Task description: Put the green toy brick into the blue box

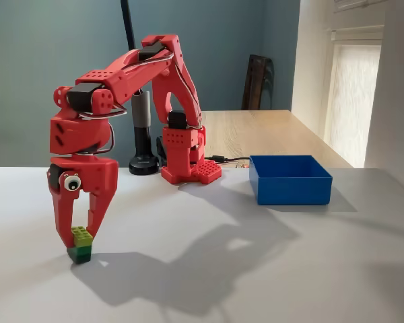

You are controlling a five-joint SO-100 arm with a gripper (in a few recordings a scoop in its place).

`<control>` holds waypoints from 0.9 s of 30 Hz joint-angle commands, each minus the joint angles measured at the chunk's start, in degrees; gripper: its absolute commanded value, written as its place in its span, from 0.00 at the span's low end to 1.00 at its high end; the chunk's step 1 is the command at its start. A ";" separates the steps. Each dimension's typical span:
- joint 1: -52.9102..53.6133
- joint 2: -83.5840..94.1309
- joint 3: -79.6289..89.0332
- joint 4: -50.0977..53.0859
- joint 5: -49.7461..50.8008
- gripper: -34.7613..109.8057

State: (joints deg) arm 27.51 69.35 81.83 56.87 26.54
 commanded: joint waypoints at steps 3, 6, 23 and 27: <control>-3.16 11.69 1.41 2.99 -1.67 0.24; -5.54 18.46 4.04 2.99 -3.16 0.24; -40.52 66.88 48.52 -9.14 -17.49 0.24; -50.10 77.96 60.91 -13.80 -21.88 0.24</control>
State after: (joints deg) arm -14.41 134.65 133.68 46.14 7.21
